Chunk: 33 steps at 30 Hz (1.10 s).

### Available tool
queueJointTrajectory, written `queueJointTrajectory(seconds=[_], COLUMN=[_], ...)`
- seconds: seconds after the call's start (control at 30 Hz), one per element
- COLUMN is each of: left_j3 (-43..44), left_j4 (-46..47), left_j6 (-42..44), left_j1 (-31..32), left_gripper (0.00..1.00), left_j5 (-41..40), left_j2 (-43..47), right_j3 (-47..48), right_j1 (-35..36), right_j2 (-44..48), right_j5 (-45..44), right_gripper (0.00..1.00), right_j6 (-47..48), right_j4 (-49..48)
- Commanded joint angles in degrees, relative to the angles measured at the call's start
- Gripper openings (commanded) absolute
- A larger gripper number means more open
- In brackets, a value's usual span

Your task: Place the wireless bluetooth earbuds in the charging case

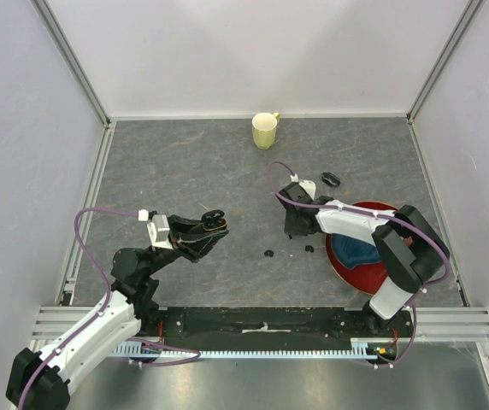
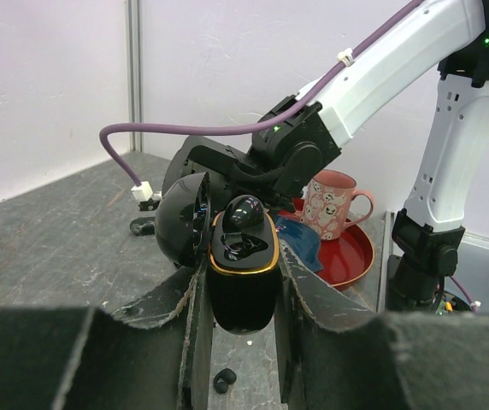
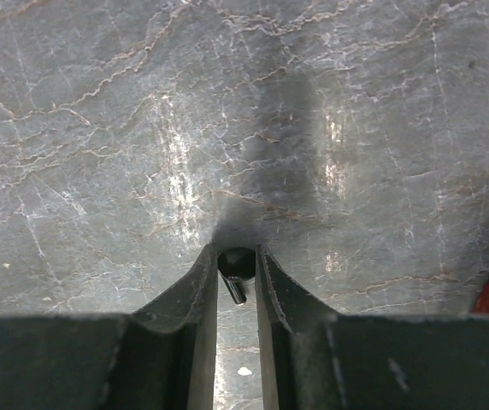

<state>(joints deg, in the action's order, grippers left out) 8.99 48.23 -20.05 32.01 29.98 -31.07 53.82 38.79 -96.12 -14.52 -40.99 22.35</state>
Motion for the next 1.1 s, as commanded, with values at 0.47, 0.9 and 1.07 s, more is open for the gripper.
queueJointTrajectory(seconds=[0.47,0.9,1.07], left_j3=[0.4,0.5,0.3], left_j4=[1.5,1.3,1.2], left_j6=[1.5,1.4,1.5], left_j1=[0.1,0.0,0.1], left_gripper=[0.02,0.02,0.02], left_j5=[-1.5,-1.7,-1.6], left_j2=[-0.2,0.0,0.0], right_j3=[-6.1,-4.0,-3.6], right_j1=[0.1,0.1,0.1], right_j2=[3.2,-0.6,-1.0], right_j5=[-2.2,-0.2,-0.5], right_gripper=[0.19,0.4,0.4], right_j6=[-6.2,-3.7,-3.5], right_j4=[-4.1,-2.7,-2.0])
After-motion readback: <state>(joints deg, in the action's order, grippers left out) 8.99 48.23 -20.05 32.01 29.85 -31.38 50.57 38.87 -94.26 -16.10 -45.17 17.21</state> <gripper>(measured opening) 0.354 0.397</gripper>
